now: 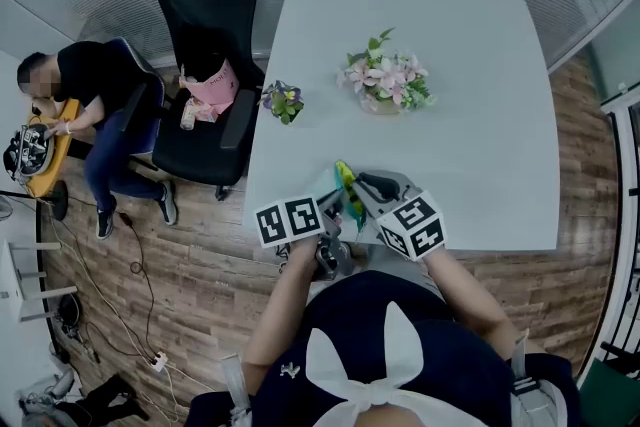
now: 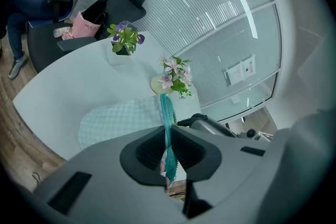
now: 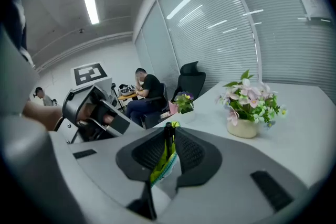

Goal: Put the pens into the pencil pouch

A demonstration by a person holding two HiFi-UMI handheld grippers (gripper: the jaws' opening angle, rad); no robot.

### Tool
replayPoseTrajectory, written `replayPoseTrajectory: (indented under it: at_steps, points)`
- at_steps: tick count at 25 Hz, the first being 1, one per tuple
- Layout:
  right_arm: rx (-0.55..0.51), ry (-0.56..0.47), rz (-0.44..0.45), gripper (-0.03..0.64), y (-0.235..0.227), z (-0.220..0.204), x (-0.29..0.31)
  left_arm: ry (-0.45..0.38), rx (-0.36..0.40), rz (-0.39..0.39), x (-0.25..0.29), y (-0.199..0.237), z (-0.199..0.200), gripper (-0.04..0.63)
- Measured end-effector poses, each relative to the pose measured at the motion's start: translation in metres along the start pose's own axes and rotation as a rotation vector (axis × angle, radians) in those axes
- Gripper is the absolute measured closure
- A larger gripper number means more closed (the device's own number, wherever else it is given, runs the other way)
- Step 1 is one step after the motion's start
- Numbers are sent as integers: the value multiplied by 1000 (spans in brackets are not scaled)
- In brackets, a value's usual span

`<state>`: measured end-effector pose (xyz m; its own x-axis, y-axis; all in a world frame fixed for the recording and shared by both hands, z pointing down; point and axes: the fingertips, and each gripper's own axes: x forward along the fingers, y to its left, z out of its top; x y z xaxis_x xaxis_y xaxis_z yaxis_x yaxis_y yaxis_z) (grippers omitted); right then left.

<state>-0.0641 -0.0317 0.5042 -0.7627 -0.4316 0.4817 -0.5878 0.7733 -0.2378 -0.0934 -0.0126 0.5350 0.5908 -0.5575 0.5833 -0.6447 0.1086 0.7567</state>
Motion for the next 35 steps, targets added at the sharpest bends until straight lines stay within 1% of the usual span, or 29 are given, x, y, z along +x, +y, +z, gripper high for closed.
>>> replayPoseTrajectory:
  at_steps: [2,4,7,10,14,18,23,29,35]
  points:
    - [-43,-24,-2,551,2,5,-2,-3,-3,2,0,1,0,546]
    - [-58,-25,12,551,5,6,-1,-7,-9,3,-1,1,0,546]
    - [-67,17,44,551,9,-1,3,-11,-13,1,-2,0,0,546]
    - [-78,64,37,549,8,-12,6,-13,-14,1,-2,0,1,546]
    - [-71,93,30,549,7,-20,7,-13,-13,2,-2,0,1,546]
    - [-104,151,4,546,1,-30,11,-10,-16,5,-1,2,1,546]
    - [-129,199,9,530,1,-37,15,-2,-16,9,-1,3,2,546]
    - [-122,200,10,525,0,-37,14,-1,-19,9,0,4,3,546]
    - [-93,158,-1,523,-4,-27,8,-7,-19,17,3,6,8,546]
